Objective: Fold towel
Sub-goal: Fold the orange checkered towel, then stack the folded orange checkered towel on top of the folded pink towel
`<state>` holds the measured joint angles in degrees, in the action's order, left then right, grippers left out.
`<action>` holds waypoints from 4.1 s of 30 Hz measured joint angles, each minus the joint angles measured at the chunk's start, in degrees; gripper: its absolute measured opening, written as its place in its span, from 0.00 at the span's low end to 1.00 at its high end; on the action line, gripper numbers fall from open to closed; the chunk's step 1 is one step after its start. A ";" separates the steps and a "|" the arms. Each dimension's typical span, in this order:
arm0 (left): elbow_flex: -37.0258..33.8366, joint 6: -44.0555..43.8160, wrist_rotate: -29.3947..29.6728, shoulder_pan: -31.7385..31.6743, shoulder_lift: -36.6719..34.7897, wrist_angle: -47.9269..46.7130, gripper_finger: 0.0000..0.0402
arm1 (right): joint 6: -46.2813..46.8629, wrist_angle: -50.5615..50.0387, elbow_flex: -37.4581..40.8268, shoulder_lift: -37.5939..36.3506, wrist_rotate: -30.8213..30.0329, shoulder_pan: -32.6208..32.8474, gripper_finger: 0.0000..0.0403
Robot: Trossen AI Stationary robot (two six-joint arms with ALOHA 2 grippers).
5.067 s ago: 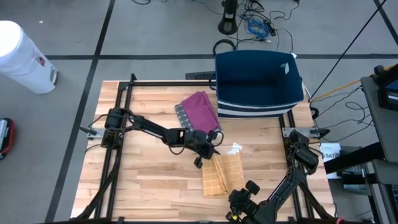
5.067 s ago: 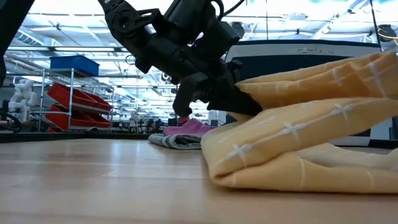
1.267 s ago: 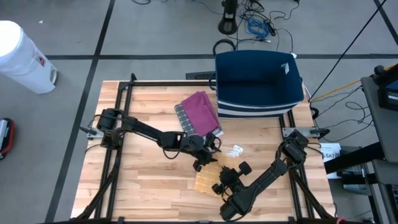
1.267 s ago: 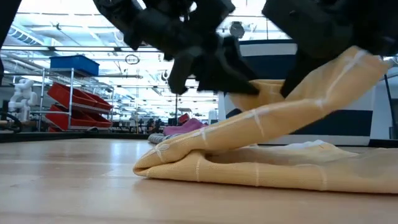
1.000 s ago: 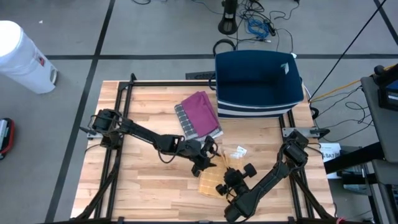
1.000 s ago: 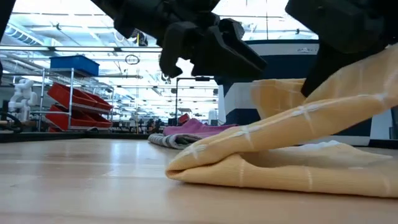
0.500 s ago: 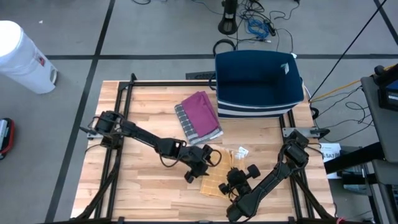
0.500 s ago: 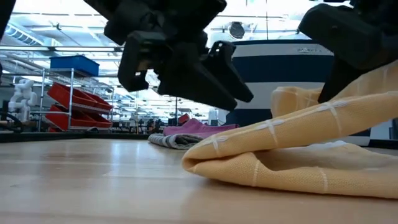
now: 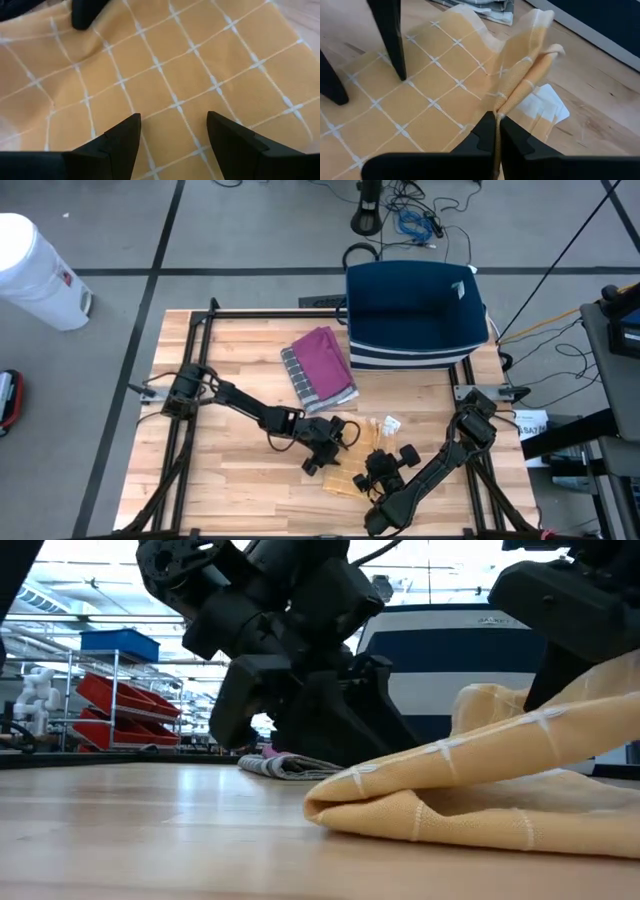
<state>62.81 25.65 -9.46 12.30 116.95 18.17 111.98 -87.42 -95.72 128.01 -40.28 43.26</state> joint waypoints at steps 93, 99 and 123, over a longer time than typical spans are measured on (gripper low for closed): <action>-0.01 -3.10 3.05 8.82 -3.69 -6.33 0.58 | -54.52 28.59 -1.20 2.43 10.65 7.07 0.38; -0.02 -3.18 2.86 9.05 -0.86 -3.69 0.58 | -52.44 26.14 -1.29 3.37 8.15 6.95 0.38; 0.07 -2.65 11.81 8.04 1.60 -2.38 0.26 | -51.21 20.88 -4.71 3.93 -2.01 2.80 0.00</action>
<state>62.87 23.00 2.35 20.34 118.54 15.79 60.77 -66.54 -100.43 131.94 -42.29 46.06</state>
